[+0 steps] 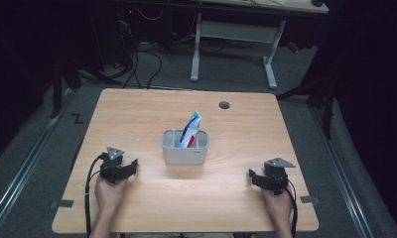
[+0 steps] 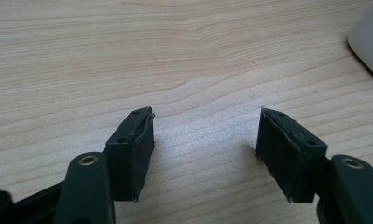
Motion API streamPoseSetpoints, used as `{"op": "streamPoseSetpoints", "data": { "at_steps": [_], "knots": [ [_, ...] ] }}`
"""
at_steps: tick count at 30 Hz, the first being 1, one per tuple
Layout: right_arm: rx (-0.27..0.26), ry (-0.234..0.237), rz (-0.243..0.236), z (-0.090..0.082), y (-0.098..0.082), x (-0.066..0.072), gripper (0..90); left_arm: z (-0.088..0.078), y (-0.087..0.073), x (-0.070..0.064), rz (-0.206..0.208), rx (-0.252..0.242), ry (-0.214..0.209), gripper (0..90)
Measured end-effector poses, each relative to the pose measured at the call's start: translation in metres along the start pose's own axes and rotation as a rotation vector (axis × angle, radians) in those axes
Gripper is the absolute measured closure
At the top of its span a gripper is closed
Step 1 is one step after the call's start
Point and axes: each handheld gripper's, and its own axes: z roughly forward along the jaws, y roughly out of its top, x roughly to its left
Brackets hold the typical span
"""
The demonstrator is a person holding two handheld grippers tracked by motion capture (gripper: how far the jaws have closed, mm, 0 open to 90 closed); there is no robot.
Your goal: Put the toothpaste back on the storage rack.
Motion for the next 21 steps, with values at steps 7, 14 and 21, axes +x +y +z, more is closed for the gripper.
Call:
{"op": "streamPoseSetpoints", "data": {
  "at_steps": [7,14,21],
  "knots": [
    [0.0,0.001,0.0,0.0,-0.0001,0.0001,30.3,0.0006,-0.0001,-0.0042,0.018,0.01,0.016,33.0],
    [0.0,0.002,-0.002,0.0,-0.0001,0.0001,30.1,0.0003,-0.0002,-0.0047,0.014,0.012,0.019,32.5],
    [0.0,0.003,-0.002,0.0,-0.0001,0.0,30.1,0.0002,-0.0005,-0.005,0.014,0.011,0.02,31.6]
  ]
}}
